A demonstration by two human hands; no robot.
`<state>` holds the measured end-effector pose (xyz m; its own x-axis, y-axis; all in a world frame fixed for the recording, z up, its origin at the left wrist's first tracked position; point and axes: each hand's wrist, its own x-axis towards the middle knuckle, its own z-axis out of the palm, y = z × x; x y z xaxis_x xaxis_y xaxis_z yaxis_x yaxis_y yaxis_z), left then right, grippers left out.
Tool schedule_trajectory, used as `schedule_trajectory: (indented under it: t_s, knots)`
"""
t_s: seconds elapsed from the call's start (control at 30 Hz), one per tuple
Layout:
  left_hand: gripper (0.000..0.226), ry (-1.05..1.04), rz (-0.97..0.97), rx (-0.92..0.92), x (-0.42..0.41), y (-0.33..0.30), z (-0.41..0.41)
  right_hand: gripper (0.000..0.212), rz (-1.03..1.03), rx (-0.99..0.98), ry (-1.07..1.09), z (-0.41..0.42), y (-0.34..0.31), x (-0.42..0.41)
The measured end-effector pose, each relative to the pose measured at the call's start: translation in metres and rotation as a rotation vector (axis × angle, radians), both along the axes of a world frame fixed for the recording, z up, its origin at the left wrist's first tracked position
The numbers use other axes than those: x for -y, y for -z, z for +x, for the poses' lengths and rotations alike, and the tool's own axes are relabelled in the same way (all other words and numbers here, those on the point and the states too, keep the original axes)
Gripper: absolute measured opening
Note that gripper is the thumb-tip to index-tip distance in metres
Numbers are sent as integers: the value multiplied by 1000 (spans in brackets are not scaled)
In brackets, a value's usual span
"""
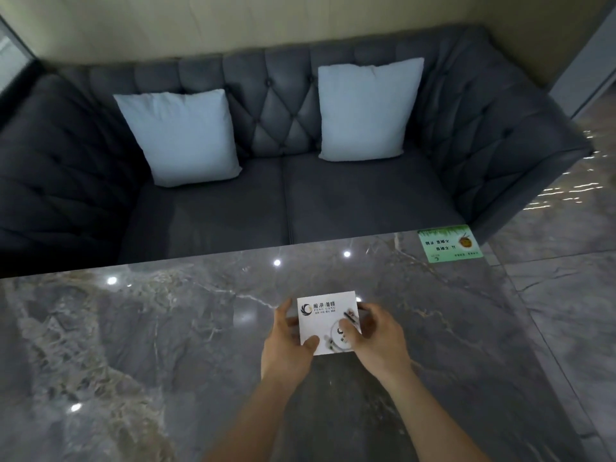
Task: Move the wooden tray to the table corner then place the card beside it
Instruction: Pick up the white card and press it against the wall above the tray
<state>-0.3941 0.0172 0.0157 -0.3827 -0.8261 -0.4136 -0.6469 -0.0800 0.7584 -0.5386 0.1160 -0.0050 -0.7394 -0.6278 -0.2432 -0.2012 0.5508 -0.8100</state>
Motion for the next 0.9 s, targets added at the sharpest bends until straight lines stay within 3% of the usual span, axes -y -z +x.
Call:
schedule_trajectory:
  t_s: [0.13, 0.33, 0.63, 0.9]
  knots:
    - [72, -34, -36, -84, 2, -21, 50, 35, -43, 6, -52, 44, -21, 7]
    - [79, 12, -29, -148, 2, -27, 66, 48, -58, 5, -90, 57, -21, 7]
    - [81, -57, -157, -155, 37, -65, 184, 49, -167, -51, -326, 163, -68, 55]
    - [80, -116, -144, -224, 89, -73, 296, 76, -149, -73, -499, 262, -83, 111]
